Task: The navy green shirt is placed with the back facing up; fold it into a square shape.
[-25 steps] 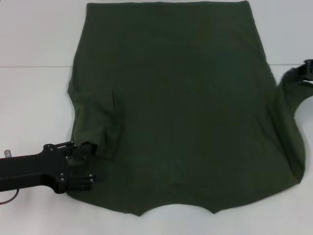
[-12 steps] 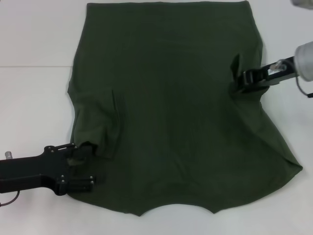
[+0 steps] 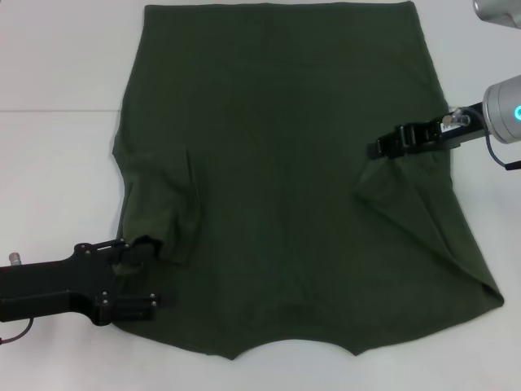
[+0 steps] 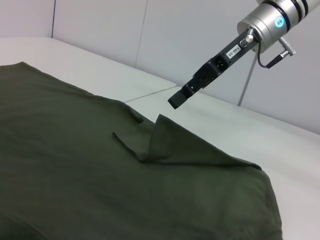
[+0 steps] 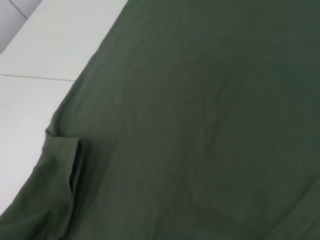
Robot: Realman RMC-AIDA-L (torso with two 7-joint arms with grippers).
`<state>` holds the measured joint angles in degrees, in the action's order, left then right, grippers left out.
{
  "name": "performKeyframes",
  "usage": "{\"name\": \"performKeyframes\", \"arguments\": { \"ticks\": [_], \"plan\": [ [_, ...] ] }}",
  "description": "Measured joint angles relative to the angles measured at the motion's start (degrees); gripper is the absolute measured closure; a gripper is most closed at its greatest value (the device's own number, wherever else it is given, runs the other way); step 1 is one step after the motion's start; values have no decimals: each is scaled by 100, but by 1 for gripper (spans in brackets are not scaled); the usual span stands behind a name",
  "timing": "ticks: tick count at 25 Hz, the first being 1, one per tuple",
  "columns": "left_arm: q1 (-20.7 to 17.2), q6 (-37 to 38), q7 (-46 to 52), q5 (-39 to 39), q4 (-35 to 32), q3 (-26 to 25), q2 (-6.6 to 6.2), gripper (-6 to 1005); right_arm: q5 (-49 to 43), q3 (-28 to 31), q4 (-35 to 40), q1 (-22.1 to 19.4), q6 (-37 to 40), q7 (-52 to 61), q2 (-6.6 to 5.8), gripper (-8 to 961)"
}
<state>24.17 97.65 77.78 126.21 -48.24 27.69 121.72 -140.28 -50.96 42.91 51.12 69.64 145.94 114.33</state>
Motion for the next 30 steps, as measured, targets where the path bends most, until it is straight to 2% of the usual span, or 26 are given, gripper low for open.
{"name": "performKeyframes", "arguments": {
  "ticks": [4, 7, 13, 15, 18, 20, 25, 27, 30],
  "plan": [
    [0, -1, 30, 0, -2, -14, 1, 122, 293, 5, 25, -96, 54, -162, -4, 640],
    [16, 11, 396, -1, -2, -37, -14, 123, 731, 129, 68, -298, 226, -419, -78, 541],
    [55, 48, 806, -42, -1, -69, -40, 122, 1732, 764, 69, -916, 1000, -1344, -263, 312],
    [77, 56, 996, -57, 3, -130, -52, 122, 1951, 959, 47, -1169, 1212, -1638, -292, 255],
    [167, 78, 1730, -49, 8, -331, -135, 122, 2210, 1176, 25, -1562, 1577, -2258, -291, 187],
    [213, 112, 2308, -21, 10, -521, -207, 122, 2396, 1246, 16, -1806, 1851, -2885, -237, 162],
    [234, 411, 3765, 113, -7, -940, -424, 121, 2605, 1287, -22, -2412, 2544, -5048, 71, 100],
    [262, 457, 4418, 379, -49, -1067, -495, 121, 2598, 1299, -38, -2600, 2618, -5866, 225, 75],
    [348, 441, 5154, 924, -131, -1182, -563, 121, 2541, 1269, -47, -2774, 2511, -6691, 392, 51]
  ]
}}
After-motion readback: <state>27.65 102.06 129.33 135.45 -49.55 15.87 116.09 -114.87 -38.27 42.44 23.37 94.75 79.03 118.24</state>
